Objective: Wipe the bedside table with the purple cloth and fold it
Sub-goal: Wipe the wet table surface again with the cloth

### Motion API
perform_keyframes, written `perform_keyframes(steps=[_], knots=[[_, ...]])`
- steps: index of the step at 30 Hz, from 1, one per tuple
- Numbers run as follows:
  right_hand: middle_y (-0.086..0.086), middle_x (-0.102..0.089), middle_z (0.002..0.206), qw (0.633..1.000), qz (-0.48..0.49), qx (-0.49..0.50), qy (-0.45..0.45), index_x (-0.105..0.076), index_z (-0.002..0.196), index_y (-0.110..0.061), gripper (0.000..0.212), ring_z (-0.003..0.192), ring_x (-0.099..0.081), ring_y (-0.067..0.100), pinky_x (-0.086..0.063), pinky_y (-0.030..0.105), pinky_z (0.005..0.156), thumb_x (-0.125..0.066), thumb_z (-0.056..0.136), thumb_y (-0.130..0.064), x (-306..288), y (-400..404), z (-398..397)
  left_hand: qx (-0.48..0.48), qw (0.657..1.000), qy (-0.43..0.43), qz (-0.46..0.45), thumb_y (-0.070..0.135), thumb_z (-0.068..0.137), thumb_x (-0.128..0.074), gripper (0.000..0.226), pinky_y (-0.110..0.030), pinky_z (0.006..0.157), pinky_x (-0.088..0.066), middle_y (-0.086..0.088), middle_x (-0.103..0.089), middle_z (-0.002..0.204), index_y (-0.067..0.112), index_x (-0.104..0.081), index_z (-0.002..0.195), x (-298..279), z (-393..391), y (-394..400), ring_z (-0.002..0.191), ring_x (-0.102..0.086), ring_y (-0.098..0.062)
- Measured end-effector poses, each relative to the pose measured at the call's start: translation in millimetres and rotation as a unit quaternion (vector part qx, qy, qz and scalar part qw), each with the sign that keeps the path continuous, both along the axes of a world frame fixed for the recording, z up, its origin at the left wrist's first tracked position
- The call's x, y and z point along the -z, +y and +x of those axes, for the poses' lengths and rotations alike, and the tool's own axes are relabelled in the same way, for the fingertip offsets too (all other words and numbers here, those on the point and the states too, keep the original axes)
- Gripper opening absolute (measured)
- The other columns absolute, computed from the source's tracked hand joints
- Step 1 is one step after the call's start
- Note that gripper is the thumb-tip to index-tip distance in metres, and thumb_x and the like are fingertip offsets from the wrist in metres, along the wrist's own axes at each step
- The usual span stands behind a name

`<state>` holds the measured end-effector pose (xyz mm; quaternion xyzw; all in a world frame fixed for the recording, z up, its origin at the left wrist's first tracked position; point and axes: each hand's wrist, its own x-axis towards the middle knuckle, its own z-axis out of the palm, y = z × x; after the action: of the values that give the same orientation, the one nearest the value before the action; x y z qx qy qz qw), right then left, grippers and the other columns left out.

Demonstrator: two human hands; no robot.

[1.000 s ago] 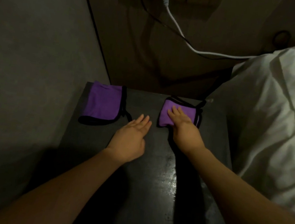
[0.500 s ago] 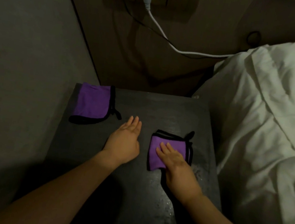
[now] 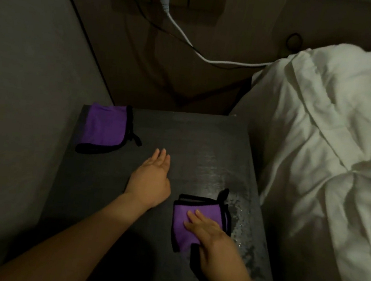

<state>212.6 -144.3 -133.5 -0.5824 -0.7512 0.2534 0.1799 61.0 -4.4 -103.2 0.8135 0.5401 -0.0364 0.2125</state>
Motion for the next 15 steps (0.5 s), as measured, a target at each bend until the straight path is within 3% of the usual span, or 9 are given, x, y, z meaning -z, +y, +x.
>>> perform_keyframes(steps=[3, 6, 10, 15], knots=[[0.0, -0.065, 0.116, 0.994, -0.046, 0.058, 0.083, -0.064, 0.104, -0.022, 0.037, 0.106, -0.056, 0.011, -0.039, 0.017, 0.093, -0.04, 0.076, -0.015, -10.6, 11.7, 7.3, -0.004, 1.0, -0.009, 0.013, 0.011, 0.089, -0.037, 0.061, -0.023, 0.117, -0.007, -0.007, -0.009, 0.157, 0.007, -0.015, 0.145, -0.9, 1.6, 1.7, 0.146, -0.006, -0.016], [0.001, -0.071, 0.1, 0.989, -0.06, 0.081, 0.108, -0.065, 0.092, -0.022, 0.023, 0.091, -0.063, 0.017, -0.046, 0.029, 0.084, -0.044, 0.085, -0.018, -26.2, 32.9, 18.0, 0.011, 0.999, -0.027, 0.024, 0.01, 0.089, -0.037, 0.059, -0.022, 0.117, -0.007, -0.005, -0.013, 0.157, 0.008, -0.019, 0.145, -2.0, 6.9, 5.5, 0.146, -0.008, -0.015], [-0.004, -0.067, 0.095, 0.984, -0.004, 0.121, 0.13, -0.065, 0.101, -0.016, 0.026, 0.087, -0.061, 0.007, -0.041, 0.007, 0.076, -0.05, 0.088, -0.001, -53.1, 78.9, 32.7, 0.009, 0.998, -0.047, 0.036, 0.011, 0.087, -0.04, 0.059, -0.023, 0.117, -0.008, -0.006, -0.017, 0.156, 0.008, -0.021, 0.144, -3.0, 21.8, 12.5, 0.146, -0.01, -0.015], [0.009, -0.067, 0.105, 0.983, 0.083, 0.134, 0.096, -0.059, 0.114, -0.011, 0.03, 0.092, -0.061, 0.017, -0.046, 0.027, 0.084, -0.049, 0.087, -0.001, -77.5, 141.0, 43.3, -0.002, 0.996, -0.064, 0.057, 0.009, 0.086, -0.04, 0.06, -0.022, 0.117, -0.01, -0.006, -0.022, 0.155, 0.009, -0.024, 0.144, 1.4, 32.6, 25.7, 0.145, -0.013, -0.017]])
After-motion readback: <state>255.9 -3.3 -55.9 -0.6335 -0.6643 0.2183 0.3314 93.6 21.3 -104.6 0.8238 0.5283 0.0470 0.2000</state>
